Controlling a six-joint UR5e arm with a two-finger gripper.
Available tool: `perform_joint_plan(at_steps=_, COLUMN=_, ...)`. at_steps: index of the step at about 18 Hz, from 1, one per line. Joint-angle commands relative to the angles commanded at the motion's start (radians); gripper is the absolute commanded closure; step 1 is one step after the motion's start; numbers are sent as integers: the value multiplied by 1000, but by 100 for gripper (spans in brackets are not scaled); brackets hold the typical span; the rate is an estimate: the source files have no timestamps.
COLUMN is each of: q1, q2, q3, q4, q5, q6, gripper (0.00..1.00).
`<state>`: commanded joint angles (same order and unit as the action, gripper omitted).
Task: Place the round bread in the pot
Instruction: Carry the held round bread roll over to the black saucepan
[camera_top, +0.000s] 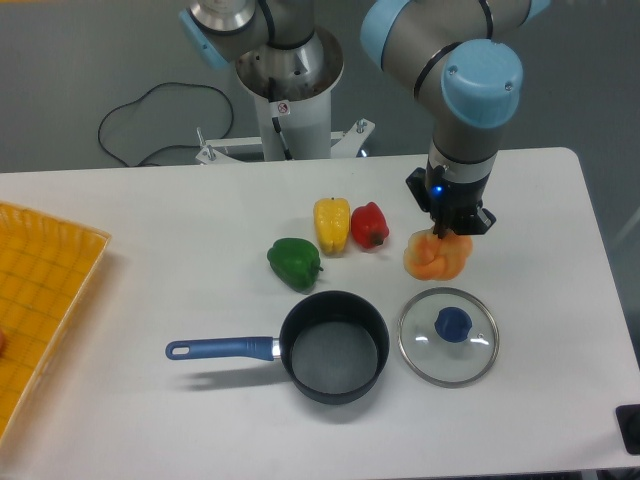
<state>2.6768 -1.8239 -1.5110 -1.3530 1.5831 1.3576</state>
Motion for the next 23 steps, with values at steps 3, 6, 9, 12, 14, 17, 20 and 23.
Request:
perform_joint_plan(at_steps=3, q1=-2, q2=0, q3=2, q4=2, q5=-3, q6=-2, gripper=90)
perform_joint_plan(at_steps=6, q1=-3, q2=0, q3=5, q4=0, q5=-15, q6=-12, gripper=90)
perform_joint_plan(at_steps=9, q1=-6, q2=-14, q3=5, q4=17, q5=-28, q6=-35, gripper=90)
perform_joint_plan(at_steps=12, q1=-43, q2=-47, q3=9, q4=81, q5=-29, q6=-110, gripper=90)
perform_joint_plan(at_steps=14, q1=-73, q2=-80, q3=17, q4=113, q5=-23, q6=-155, gripper=90)
perform_joint_plan(at_steps=17, q1=-107, q2=-110, q3=29, q4=115, q5=4, q6=-178, gripper=90)
perform_joint_plan(at_steps=20, q1=-141, q2=-129, q3=34, q4=118, q5=18, q6=-213, gripper=90)
perform_joint_plan(at_steps=23, q1=-166, q2=-130, q3=34, q4=123, q5=28, q6=-245, gripper=90)
